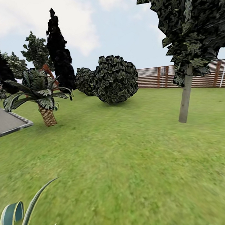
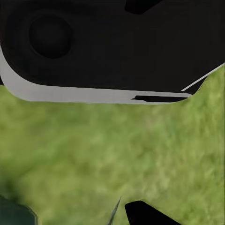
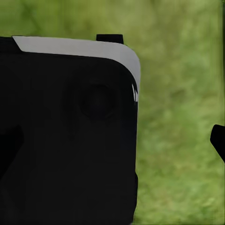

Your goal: Take the three Easter eggs out of the wicker basket on the lawn in the garden, then place them on the lawn next to a single tree (choose any tree) so that all three eggs are next to the same tree and none are left in the basket.

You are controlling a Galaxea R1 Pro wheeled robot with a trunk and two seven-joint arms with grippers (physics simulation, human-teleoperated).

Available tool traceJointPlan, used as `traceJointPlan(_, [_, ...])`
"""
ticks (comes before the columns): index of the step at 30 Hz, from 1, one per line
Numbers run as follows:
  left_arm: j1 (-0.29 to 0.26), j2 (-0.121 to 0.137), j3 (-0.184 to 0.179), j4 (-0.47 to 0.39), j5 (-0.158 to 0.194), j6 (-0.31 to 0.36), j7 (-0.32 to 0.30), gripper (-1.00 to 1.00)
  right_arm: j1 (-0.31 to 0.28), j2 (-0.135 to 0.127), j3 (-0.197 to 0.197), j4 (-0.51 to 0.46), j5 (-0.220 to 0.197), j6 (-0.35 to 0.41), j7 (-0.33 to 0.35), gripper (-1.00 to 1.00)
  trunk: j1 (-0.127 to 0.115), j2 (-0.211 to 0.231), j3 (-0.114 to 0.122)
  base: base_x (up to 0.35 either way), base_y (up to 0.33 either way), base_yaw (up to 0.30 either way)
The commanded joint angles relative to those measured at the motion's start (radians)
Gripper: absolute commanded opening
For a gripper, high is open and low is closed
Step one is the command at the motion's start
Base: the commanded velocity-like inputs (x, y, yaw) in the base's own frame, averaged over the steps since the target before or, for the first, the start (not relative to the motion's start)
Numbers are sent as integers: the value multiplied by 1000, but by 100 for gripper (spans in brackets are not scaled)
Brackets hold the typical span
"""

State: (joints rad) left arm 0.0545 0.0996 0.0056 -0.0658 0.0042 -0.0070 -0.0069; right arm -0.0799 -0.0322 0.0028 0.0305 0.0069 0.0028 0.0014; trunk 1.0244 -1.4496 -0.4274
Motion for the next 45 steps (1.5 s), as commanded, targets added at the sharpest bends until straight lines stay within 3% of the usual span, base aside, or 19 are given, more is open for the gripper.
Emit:
traceJointPlan(1, [1, 0, 1, -2, 0, -1, -1, 100, -1, 0, 0, 2, 1, 0, 0, 100, 1, 0, -1, 334, 0, -266])
traceJointPlan(45, [1, 0, 1, -2, 0, -1, -1, 100, -1, 2, 0, 5, 0, 3, 0, 100, 1, 0, -1, 335, 0, -13])
